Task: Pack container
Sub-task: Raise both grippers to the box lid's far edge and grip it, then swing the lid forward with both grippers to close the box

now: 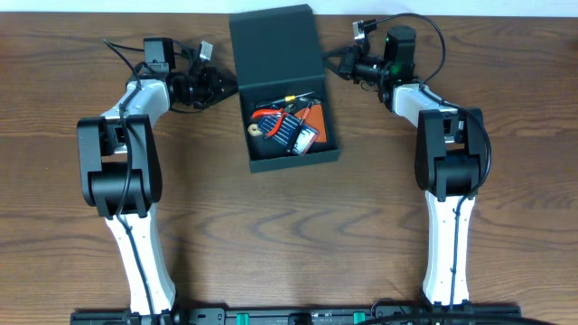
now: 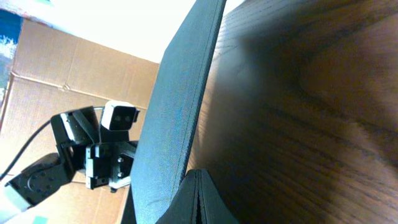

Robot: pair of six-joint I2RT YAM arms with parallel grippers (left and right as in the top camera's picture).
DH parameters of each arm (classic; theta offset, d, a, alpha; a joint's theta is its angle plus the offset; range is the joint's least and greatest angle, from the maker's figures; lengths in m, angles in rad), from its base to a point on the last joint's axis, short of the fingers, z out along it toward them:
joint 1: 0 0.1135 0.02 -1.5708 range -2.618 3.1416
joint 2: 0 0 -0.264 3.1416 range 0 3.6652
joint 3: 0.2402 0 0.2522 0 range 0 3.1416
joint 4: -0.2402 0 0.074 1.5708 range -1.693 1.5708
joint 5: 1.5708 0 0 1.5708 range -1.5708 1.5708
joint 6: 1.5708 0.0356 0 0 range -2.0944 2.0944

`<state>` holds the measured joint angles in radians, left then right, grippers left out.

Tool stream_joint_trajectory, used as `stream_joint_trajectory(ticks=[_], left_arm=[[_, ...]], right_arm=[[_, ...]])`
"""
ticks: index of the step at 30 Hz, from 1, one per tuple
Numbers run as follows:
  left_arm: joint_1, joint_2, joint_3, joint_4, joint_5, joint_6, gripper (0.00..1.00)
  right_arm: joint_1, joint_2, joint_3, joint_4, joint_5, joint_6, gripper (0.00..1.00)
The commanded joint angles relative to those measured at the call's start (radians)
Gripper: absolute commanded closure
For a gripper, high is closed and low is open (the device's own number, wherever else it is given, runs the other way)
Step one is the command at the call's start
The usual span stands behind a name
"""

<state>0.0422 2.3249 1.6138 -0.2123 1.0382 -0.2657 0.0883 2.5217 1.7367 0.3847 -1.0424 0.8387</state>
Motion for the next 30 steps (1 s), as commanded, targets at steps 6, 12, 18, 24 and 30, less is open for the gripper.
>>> stream_joint_trajectory(ticks=[6,12,18,24,30], left_arm=[[0.003,-0.026,0.007,0.143,0.071,-0.043,0.94],[0.003,-0.114,0.007,0.162,0.032,-0.043,0.94],[0.003,-0.182,0.007,0.096,0.032,-0.039,0.94],[0.002,-0.272,0.007,-0.049,0.022,0.058,0.94],[0.000,-0.352,0.007,-0.263,-0.014,0.188,0.94]], right_arm=[[0.005,0.010,0.008,0.028,-0.075,0.030,0.99],[0.001,0.008,0.010,0.055,-0.072,0.127,0.98],[0.003,-0.043,0.010,0.077,-0.026,0.177,0.98],[0.004,-0.133,0.010,-0.081,0.038,0.138,0.98],[0.014,-0.247,0.010,-0.264,0.065,-0.021,0.99]])
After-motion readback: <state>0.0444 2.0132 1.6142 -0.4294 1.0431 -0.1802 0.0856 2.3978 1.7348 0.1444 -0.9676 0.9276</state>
